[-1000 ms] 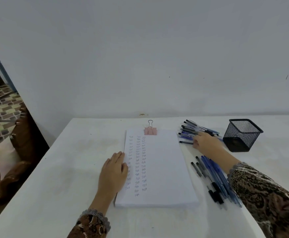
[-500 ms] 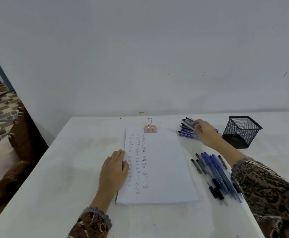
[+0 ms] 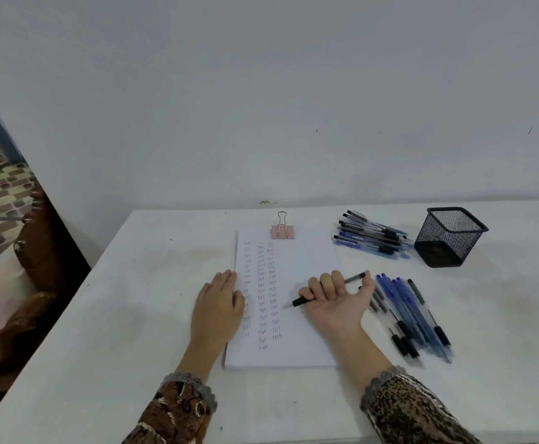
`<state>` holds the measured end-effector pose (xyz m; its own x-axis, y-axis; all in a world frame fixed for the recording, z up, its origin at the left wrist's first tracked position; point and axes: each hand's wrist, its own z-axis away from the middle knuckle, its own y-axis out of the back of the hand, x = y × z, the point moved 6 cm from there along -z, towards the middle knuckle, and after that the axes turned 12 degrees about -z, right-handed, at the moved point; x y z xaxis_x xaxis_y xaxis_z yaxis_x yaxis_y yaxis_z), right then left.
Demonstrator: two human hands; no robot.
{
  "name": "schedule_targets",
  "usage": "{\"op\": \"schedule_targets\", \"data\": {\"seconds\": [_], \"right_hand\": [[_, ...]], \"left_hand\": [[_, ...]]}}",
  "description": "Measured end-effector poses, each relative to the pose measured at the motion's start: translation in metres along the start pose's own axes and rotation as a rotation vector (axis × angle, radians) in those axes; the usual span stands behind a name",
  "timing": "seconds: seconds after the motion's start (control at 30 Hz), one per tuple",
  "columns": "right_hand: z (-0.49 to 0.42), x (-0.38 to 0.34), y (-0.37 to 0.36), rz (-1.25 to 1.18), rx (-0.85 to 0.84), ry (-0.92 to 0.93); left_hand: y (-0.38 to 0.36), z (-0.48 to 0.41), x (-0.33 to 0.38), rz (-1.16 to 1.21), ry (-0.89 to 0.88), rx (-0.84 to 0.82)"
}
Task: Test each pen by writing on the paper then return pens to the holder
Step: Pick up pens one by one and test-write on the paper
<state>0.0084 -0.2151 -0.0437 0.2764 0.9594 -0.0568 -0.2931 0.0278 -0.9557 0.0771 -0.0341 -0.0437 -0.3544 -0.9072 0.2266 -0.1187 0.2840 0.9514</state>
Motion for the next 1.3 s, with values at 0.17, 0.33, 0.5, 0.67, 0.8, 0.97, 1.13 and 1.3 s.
{"op": "schedule_targets", "data": {"seconds": [0.17, 0.33, 0.5, 0.67, 0.8, 0.97, 1.13, 1.3], "right_hand": [[-0.001, -0.001, -0.001, -0.027, -0.047, 0.045], [-0.005, 0.006, -0.011, 0.101, -0.097, 0.032], [0.003, 0.020, -0.006, 0.505, -0.053, -0.007], [0.018, 0.029, 0.000, 0.688, -0.072, -0.033], [0.027, 0.026, 0.002, 0.777, -0.146, 0.041], [0.031, 0.025, 0.001, 1.104, -0.221, 0.213], [0.044, 0.025, -0.004, 1.269, -0.240, 0.398], [0.048, 0.029, -0.007, 1.343, -0.264, 0.394]], "left_hand": [[0.001, 0.000, 0.000, 0.014, 0.009, -0.015], [0.000, 0.000, -0.001, 0.033, 0.012, -0.031], [0.000, 0.000, -0.001, 0.049, 0.008, -0.028], [-0.001, 0.000, -0.002, 0.044, 0.008, -0.022], [-0.001, -0.001, -0.002, 0.041, 0.002, -0.010], [-0.001, -0.001, -0.002, 0.024, -0.005, -0.018], [-0.002, 0.000, -0.002, 0.020, -0.005, -0.028], [-0.001, 0.000, -0.001, 0.024, -0.001, -0.032]]}}
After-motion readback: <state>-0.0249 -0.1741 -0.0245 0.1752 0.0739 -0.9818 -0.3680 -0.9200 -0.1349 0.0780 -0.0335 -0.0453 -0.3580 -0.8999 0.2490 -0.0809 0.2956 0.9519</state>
